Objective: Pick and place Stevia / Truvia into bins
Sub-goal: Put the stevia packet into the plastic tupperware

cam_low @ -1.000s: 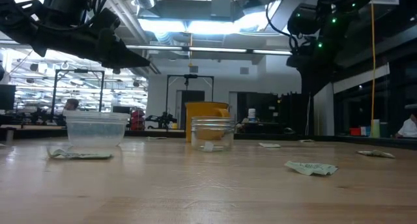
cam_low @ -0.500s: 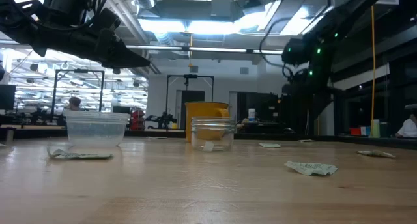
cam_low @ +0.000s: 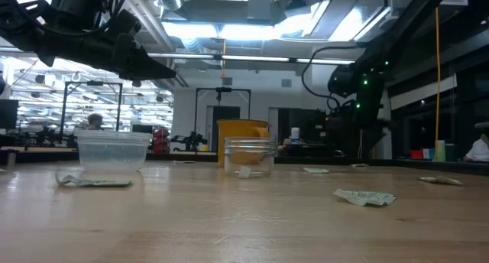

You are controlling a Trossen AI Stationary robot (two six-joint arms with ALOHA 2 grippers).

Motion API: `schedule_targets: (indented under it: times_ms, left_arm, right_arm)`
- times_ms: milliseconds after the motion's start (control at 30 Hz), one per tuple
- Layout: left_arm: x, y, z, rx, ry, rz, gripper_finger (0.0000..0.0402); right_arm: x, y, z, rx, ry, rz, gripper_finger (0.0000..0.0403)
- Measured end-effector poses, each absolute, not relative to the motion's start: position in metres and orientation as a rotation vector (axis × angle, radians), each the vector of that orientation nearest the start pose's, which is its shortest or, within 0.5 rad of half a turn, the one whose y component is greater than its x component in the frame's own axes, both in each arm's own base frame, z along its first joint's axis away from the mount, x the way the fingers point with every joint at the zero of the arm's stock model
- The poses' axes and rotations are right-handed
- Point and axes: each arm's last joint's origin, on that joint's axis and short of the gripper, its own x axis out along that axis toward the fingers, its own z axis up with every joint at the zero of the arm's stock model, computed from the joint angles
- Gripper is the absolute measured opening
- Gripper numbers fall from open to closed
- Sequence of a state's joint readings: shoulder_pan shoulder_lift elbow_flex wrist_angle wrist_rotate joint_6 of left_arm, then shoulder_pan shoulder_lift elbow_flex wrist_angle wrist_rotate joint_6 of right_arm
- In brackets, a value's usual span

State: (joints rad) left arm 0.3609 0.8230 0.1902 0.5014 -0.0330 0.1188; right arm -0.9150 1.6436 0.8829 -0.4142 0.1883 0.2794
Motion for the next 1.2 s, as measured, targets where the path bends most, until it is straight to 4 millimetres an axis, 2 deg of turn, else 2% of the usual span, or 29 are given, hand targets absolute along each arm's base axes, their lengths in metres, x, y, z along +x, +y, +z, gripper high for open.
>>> schedule_targets:
  times_ms: [467, 933, 1200]
  left_arm:
    - [0.158, 0.061, 0.188, 0.095, 0.154, 0.385, 0.0004]
    - [0.158, 0.061, 0.188, 0.095, 0.157, 0.385, 0.0004]
    - [0.158, 0.061, 0.188, 0.093, 0.157, 0.385, 0.0004]
  right_arm:
    - [0.171, -0.248, 0.148, 0.664, 0.974, -1.172, 0.0231]
    - [0.172, -0.248, 0.148, 0.687, 0.958, -1.190, 0.0231]
    - [0.170, -0.247, 0.147, 0.698, 0.980, -1.191, 0.0207]
